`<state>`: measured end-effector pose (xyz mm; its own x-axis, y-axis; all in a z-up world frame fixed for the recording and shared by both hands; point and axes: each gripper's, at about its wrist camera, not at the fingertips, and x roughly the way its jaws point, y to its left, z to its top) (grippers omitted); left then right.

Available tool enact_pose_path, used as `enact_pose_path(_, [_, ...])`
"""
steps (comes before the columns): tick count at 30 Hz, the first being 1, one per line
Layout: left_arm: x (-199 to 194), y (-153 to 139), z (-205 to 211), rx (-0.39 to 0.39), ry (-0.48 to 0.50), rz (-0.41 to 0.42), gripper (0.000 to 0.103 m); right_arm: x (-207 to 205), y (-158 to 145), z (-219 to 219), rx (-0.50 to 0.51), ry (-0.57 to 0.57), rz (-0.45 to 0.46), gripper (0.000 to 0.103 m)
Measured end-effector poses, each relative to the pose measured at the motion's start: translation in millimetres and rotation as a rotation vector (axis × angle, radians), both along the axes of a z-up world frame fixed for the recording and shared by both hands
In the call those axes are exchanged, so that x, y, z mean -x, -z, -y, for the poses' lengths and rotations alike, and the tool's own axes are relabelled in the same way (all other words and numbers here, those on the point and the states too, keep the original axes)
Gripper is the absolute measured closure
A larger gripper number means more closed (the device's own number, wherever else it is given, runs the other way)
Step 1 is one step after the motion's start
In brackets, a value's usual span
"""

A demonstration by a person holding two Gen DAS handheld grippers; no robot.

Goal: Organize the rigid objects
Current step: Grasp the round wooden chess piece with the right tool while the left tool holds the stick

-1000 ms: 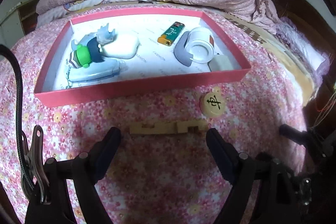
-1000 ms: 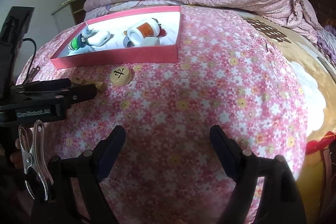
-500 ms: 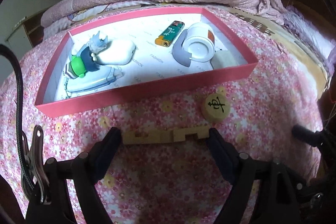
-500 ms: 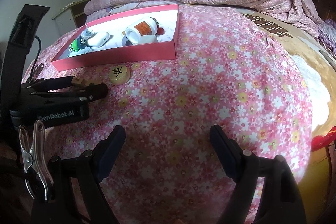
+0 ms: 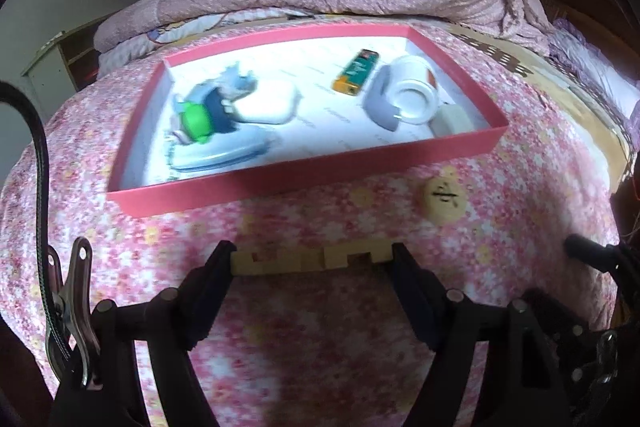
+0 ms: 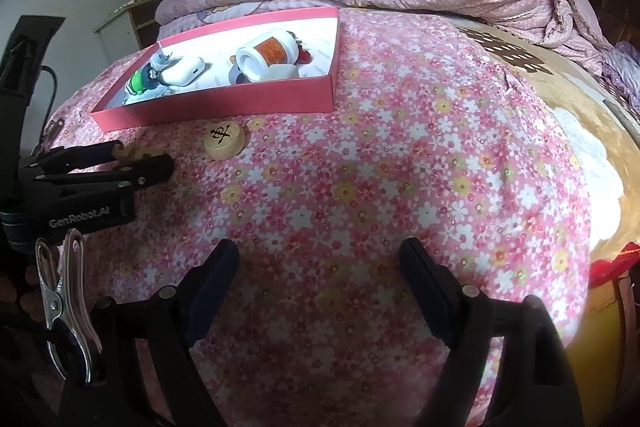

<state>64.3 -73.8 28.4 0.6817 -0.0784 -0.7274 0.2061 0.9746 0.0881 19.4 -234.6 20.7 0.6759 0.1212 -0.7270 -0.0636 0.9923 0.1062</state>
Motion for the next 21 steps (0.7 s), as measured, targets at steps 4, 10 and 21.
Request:
enact_pose_path(4, [0, -4, -19, 0.010, -0.037, 0.015, 0.022, -2, -1, -5, 0.010, -0.010, -0.008, 0.019])
enact_pose_path(10, [-3, -4, -48, 0.026, -0.095, 0.016, 0.022, -5, -5, -19, 0.029, -0.038, -0.010, 0.019])
enact_pose_path(21, [-1, 5, -67, 0.056, -0.122, 0.017, 0.021, -37, -23, -58, 0.075, -0.079, 0.042, 0.022])
